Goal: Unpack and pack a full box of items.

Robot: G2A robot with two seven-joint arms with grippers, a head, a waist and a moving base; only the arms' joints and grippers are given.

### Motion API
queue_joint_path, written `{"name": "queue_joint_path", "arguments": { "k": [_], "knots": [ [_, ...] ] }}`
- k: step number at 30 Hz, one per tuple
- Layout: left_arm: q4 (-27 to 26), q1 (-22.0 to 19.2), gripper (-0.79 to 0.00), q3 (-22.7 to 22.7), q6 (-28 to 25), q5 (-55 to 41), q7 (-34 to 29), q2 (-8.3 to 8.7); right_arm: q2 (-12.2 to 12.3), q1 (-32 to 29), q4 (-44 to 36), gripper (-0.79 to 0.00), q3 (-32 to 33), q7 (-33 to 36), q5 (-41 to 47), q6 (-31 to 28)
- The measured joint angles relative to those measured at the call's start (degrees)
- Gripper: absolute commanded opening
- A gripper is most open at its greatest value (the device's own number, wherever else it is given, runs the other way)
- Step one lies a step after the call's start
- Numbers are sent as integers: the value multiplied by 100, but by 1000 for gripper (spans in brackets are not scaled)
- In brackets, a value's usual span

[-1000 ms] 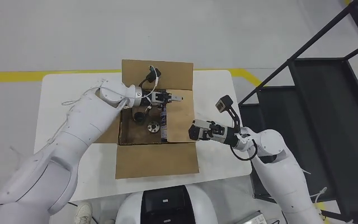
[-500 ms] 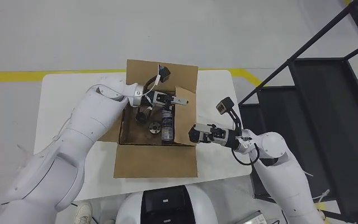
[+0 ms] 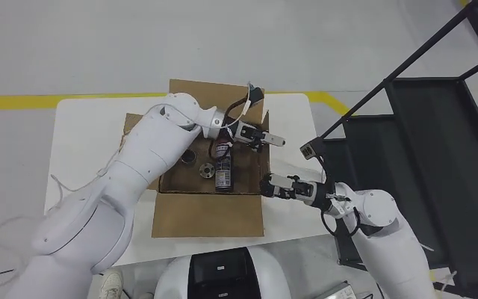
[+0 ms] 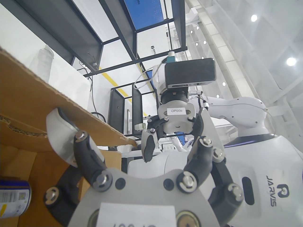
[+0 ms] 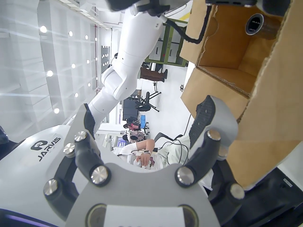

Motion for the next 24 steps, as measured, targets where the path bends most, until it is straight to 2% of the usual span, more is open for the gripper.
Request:
{"name": "queue_joint_path", "arguments": {
  "k": [3, 6, 9, 12, 16, 20, 24],
  "knots": [
    [321, -98, 0, 85, -36, -18, 36, -184, 17, -183, 45, 0, 213, -373, -140, 262],
    [553, -160, 0, 79, -111, -28, 109, -253, 30, -359, -25, 0, 414, -660, -83, 600],
    [689, -230, 0, -15, -190, -28, 188, -198, 49, -454, -49, 0, 575, -750, -84, 851],
    [579, -209, 0, -210, -114, -210, 110, -33, 64, -484, -25, 0, 662, -861, -135, 1099],
    [-37, -50, 0, -602, 75, -324, -79, 376, 77, -397, 114, 0, 604, -1004, -266, 1494],
    [-930, 357, 0, -1224, -72, -1, 68, 1006, 84, -106, 350, 0, 371, -1211, -538, 2001],
    [-1773, 939, 0, -1888, -27, 282, 23, 1570, 75, 161, 541, 0, 152, -1358, -632, 2185]
  ]
}}
